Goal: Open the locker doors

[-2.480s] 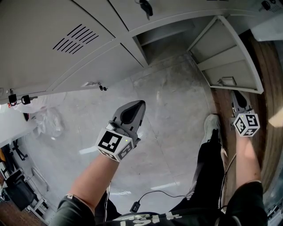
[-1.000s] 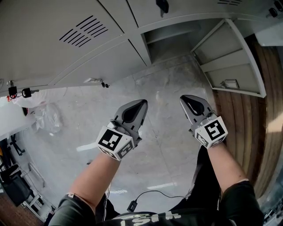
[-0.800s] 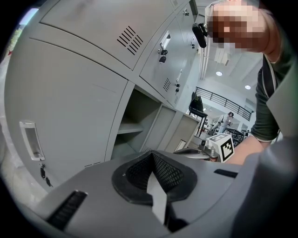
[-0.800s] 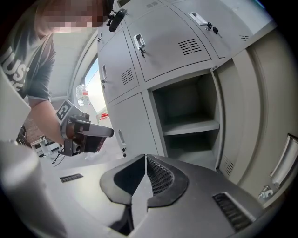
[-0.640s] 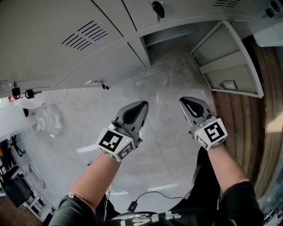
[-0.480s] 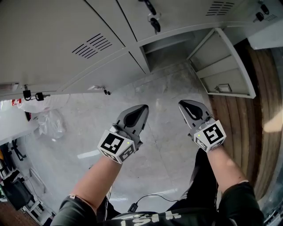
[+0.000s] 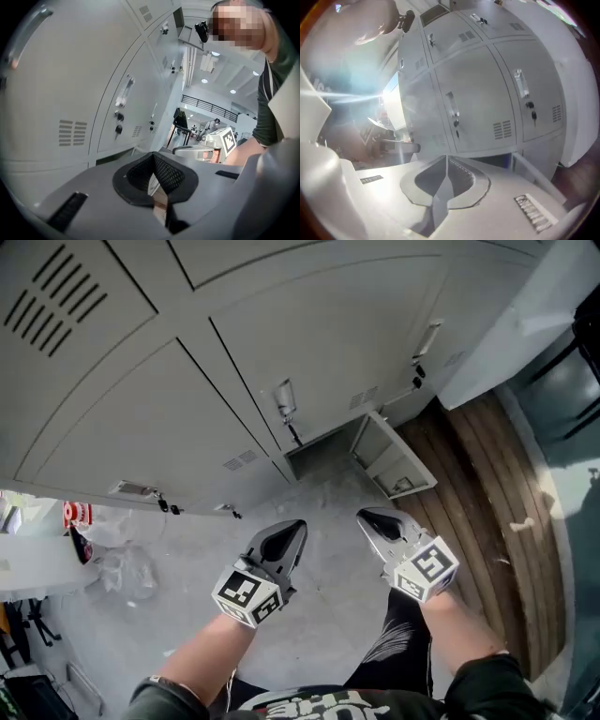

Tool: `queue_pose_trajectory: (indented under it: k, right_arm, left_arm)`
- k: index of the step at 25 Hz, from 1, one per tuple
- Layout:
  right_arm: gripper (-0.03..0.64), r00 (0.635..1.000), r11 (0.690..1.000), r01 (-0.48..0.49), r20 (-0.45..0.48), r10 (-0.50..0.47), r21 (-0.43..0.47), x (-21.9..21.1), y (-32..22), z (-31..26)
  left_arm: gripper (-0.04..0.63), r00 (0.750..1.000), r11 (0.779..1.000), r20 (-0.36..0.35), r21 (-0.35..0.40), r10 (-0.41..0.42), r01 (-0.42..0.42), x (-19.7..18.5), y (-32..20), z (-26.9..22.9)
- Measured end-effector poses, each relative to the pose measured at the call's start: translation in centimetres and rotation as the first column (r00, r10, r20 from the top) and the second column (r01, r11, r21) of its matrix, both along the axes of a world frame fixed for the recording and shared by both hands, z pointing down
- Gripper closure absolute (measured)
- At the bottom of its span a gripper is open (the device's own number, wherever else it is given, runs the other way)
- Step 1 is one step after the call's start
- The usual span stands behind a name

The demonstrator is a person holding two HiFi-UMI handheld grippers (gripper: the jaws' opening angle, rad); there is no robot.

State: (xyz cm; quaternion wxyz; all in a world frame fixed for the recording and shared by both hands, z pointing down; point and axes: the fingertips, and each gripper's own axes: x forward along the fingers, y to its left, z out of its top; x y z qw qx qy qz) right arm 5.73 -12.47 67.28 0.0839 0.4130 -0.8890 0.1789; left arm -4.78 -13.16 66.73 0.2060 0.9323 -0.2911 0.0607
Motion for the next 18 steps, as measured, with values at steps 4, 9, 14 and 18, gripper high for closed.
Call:
queue_pose_trajectory:
  k: [4,9,14,18]
  right_arm:
    - [0.574,0.999,0.996,-0.039,0.03,0.036,0.075,2.0,-1.2,-10.9]
    - [0.574,0.998,0.989,-0.055,0.035,0.05,0.141,3.8,-0.9,-23.8]
    - [0.574,0.998,0.983,-0.067,0.024,0.064,0.169,5.4,-1.0,-33.6]
    - [0.574,0.999,0.969,-0.019,0.046,0.008,0.247,7.3,-3.2,-40.6]
  left_arm:
    - [0.591,0.998,0.995,-0.005,0.085,0.056,-0.055,1.2,-1.1,-10.0]
    - [0.591,0.995,0.983,-0.045,0.162,0.089,-0.081,2.9,-1.5,-23.1]
    - [0.591,0.989,0.961,-0.043,0.245,0.141,-0.126,4.7,-1.3,-33.9]
    - [0.591,0.991,0.945,-0.038,0.307,0.128,-0.11,7.7,-3.2,-39.7]
